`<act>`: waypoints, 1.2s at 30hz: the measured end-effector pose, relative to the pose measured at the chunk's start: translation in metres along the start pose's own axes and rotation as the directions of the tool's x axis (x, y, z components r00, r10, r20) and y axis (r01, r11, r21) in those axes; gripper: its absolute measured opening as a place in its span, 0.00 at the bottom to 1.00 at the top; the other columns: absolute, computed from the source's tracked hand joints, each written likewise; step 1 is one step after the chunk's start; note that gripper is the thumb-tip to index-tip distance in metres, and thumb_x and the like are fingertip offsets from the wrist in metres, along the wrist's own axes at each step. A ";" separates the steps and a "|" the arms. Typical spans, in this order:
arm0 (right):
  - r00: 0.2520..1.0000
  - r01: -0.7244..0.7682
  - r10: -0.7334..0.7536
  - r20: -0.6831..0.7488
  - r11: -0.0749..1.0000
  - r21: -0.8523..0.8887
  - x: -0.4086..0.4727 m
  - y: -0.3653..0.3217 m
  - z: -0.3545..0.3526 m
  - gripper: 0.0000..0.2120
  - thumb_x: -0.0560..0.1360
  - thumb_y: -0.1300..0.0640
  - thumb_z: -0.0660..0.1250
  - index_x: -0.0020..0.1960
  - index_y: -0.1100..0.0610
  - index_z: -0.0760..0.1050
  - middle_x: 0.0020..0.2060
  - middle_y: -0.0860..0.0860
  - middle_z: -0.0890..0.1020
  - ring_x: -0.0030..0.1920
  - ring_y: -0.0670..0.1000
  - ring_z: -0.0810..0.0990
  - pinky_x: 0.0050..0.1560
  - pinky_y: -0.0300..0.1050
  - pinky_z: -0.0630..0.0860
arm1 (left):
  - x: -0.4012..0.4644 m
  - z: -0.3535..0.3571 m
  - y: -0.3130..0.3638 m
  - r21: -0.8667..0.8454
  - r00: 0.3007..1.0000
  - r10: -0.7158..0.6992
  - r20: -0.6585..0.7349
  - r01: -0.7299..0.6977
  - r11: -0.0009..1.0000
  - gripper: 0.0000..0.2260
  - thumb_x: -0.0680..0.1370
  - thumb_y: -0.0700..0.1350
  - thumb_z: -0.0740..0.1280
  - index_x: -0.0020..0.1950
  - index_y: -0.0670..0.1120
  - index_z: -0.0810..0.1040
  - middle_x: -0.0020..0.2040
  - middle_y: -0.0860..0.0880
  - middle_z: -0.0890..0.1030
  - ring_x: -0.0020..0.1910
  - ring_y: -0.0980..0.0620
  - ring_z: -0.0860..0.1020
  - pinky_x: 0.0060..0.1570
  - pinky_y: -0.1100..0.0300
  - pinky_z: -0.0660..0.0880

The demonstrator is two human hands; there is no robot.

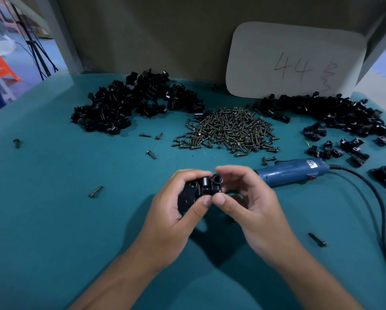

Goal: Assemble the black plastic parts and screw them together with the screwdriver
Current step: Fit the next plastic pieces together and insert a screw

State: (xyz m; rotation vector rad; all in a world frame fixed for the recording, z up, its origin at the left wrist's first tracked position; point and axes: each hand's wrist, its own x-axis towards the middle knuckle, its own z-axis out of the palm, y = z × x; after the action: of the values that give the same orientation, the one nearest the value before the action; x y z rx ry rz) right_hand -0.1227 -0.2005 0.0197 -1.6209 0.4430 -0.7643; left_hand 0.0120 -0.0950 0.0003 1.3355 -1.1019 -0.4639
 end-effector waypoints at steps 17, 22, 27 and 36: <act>0.996 -0.086 0.080 0.048 0.985 0.146 -0.001 -0.004 0.001 0.13 0.69 0.48 0.74 0.52 0.49 0.80 0.44 0.43 0.84 0.44 0.41 0.79 0.45 0.32 0.75 | 0.001 0.000 0.003 -0.039 1.000 -0.011 -0.005 0.011 0.999 0.10 0.78 0.54 0.68 0.60 0.58 0.78 0.57 0.53 0.82 0.59 0.46 0.81 0.57 0.56 0.78; 0.995 -0.091 0.084 0.055 0.984 0.150 -0.001 -0.004 0.001 0.07 0.72 0.51 0.75 0.48 0.43 0.81 0.44 0.44 0.84 0.44 0.41 0.80 0.44 0.33 0.75 | 0.001 0.000 0.003 -0.067 0.999 -0.031 0.007 0.031 0.997 0.11 0.78 0.53 0.68 0.60 0.57 0.79 0.57 0.52 0.83 0.59 0.47 0.82 0.57 0.61 0.77; 0.996 -0.089 0.082 0.045 0.980 0.178 -0.002 -0.004 0.003 0.08 0.70 0.48 0.75 0.48 0.43 0.81 0.43 0.44 0.83 0.43 0.42 0.79 0.44 0.32 0.74 | 0.001 -0.001 0.000 -0.033 1.000 -0.015 0.003 0.015 0.999 0.12 0.78 0.56 0.68 0.60 0.57 0.79 0.56 0.51 0.83 0.58 0.47 0.82 0.56 0.57 0.78; 0.991 -0.065 0.070 -0.118 0.997 0.046 0.000 -0.040 -0.005 0.07 0.74 0.42 0.71 0.51 0.42 0.82 0.41 0.45 0.79 0.41 0.45 0.74 0.48 0.42 0.72 | 0.002 -0.003 0.003 -0.013 0.991 -0.044 -0.129 0.043 0.999 0.10 0.75 0.59 0.67 0.56 0.64 0.79 0.49 0.58 0.83 0.47 0.61 0.81 0.47 0.71 0.73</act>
State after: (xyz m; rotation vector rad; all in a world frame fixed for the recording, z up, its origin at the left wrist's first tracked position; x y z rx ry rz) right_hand -0.1313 -0.1965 0.0590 -1.5190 0.5615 -0.8164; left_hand 0.0145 -0.0944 0.0038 1.3637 -0.9642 -0.4079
